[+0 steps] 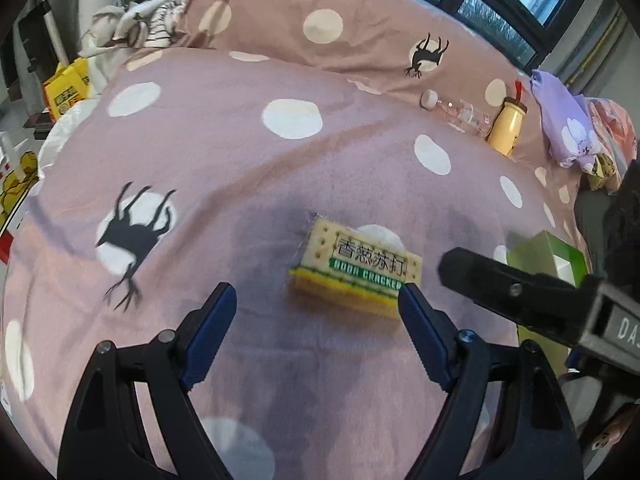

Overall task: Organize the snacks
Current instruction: 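Move the right gripper to the yellow soda cracker pack, then grasp the yellow soda cracker pack with the right gripper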

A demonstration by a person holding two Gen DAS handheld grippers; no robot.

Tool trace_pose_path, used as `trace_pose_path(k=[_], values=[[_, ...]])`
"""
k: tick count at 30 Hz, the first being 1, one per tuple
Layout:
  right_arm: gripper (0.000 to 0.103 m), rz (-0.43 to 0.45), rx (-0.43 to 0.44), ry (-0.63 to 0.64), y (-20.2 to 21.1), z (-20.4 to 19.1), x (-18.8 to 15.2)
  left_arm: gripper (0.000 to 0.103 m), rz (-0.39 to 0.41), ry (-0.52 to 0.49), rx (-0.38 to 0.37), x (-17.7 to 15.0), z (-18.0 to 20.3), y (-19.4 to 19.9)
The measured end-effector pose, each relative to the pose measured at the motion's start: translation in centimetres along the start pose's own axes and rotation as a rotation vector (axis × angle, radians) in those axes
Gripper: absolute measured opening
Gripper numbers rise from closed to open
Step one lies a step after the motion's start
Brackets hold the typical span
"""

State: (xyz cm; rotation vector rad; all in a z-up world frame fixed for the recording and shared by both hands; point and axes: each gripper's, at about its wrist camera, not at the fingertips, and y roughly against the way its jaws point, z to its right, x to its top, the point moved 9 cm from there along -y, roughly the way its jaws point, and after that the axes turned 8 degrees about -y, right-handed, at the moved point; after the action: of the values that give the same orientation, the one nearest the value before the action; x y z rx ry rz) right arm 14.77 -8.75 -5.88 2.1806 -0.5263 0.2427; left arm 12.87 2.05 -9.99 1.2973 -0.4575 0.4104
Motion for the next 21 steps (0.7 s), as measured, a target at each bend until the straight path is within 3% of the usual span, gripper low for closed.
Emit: trace_pose_path(k=[5, 12, 16, 21], values=[[0.09, -0.021, -0.022, -0.034, -1.9, 1.0, 1.3, 0.082, -0.022, -0.029, -0.025, 1.0, 0.9, -1.9], [0.09, -0.048, -0.006, -0.075, -3.4, 1.9, 1.8, 0.081, -0.07, -0.047, -0.002, 1.3, 0.6, -4.3], [0.09, -0.07, -0.007, -0.083, -4.5, 2.2, 1.6, 0.074, -0.107, -0.053, -0.01, 0.7, 0.7, -5.5], [0.09, -0.066, -0.007, -0.08, -4.9, 2.1, 1.9, 0.073, -0.098, -0.041, -0.032, 0.8, 1.0, -6.0]])
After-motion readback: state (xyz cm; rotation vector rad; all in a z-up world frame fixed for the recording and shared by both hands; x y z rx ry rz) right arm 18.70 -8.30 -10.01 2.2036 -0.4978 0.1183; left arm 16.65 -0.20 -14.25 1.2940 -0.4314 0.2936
